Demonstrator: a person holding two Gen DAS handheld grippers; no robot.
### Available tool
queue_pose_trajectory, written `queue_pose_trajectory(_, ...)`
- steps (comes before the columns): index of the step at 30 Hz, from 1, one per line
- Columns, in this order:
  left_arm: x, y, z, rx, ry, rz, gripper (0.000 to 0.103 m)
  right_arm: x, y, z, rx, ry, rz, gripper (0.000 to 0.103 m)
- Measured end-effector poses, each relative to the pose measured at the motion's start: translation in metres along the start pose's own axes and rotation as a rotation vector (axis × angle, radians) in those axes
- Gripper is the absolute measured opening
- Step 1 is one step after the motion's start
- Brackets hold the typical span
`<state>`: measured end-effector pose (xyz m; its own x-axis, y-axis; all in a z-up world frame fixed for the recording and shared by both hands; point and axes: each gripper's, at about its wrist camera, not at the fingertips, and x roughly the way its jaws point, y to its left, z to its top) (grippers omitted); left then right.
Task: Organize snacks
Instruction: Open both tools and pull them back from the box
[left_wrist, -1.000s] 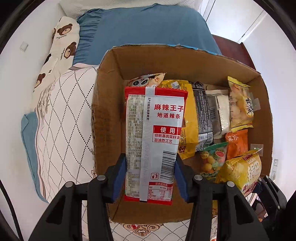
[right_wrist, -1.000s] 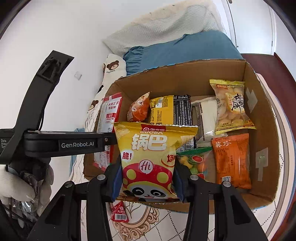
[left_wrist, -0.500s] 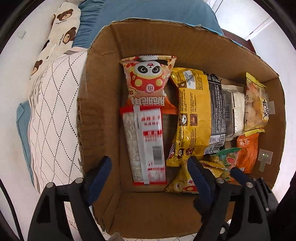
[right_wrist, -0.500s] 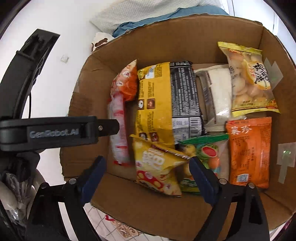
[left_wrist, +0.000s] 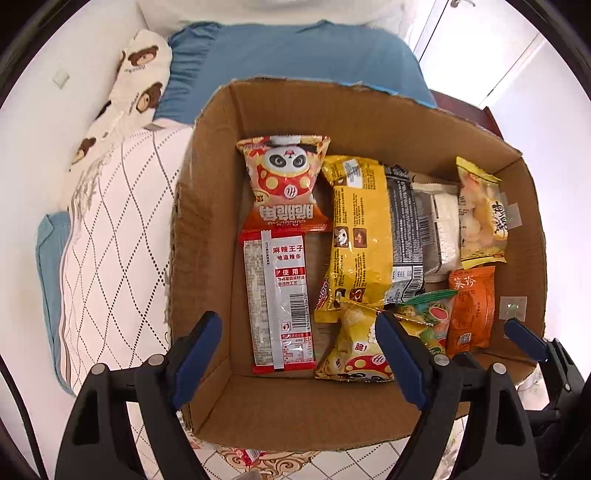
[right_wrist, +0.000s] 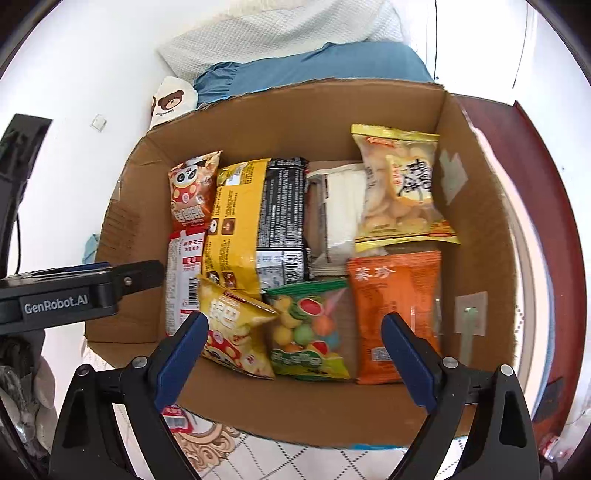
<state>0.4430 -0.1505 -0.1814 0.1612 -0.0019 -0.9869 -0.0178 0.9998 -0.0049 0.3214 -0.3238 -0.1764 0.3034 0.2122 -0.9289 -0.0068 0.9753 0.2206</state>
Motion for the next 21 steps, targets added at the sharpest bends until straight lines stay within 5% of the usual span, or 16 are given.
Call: queue_pose_trajectory(21, -0.116, -0.019, -0.087, 0.049, -0.406, -0.027, 0.085, -0.117, -0.001, -0.054, -0.069, -0.278, -0.132, 0.097)
